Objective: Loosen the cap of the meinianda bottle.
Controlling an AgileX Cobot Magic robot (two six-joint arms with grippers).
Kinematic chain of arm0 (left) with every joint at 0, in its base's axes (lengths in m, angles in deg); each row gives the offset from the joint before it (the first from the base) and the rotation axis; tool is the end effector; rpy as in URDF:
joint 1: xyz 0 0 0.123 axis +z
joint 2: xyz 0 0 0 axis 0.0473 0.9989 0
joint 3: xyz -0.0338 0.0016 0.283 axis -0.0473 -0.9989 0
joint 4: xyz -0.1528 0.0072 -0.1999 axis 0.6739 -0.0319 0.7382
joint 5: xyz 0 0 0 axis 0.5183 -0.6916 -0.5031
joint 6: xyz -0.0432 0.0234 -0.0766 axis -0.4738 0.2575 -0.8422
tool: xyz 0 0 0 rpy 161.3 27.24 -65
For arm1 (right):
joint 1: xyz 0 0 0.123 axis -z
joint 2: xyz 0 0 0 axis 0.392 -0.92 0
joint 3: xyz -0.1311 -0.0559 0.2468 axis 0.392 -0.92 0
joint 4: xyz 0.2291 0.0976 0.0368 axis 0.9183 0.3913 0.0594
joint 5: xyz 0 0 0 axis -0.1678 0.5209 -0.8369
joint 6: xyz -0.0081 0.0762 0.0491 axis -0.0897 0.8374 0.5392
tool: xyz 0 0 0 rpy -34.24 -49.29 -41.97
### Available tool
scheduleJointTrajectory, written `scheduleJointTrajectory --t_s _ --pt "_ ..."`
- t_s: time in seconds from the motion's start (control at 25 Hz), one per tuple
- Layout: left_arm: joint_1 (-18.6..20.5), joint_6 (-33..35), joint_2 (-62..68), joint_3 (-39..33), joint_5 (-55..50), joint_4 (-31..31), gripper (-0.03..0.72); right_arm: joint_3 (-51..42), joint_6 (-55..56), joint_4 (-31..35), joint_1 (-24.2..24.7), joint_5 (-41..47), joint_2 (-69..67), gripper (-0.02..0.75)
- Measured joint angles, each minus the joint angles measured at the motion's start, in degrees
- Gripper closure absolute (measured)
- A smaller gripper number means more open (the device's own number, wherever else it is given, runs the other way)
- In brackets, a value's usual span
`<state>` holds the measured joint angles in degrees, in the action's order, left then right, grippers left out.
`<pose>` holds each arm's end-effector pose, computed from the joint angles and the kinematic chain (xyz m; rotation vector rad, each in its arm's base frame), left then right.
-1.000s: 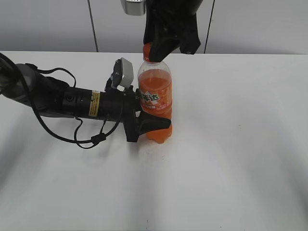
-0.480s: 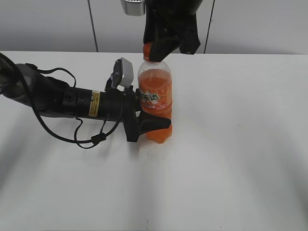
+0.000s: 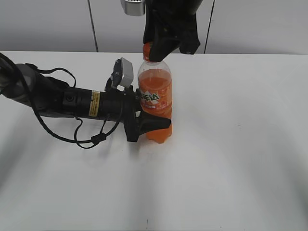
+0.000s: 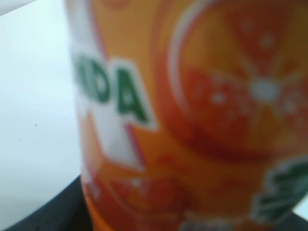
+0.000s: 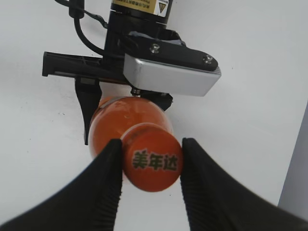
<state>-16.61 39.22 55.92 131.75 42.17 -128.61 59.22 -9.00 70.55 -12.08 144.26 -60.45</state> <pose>0.3588 -0.2085 0.0822 1.3187 1.5744 -1.0264 0.3382 0.2627 0.3180 -2.2464 1.4978 0.1029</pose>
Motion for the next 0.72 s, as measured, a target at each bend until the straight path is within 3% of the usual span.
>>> scheduleJointTrajectory --t_s 0.72 --pt "-0.2 -0.5 0.0 0.0 -0.6 0.5 0.280 0.0 1.8 1.1 0.0 -0.2 0.0 0.373"
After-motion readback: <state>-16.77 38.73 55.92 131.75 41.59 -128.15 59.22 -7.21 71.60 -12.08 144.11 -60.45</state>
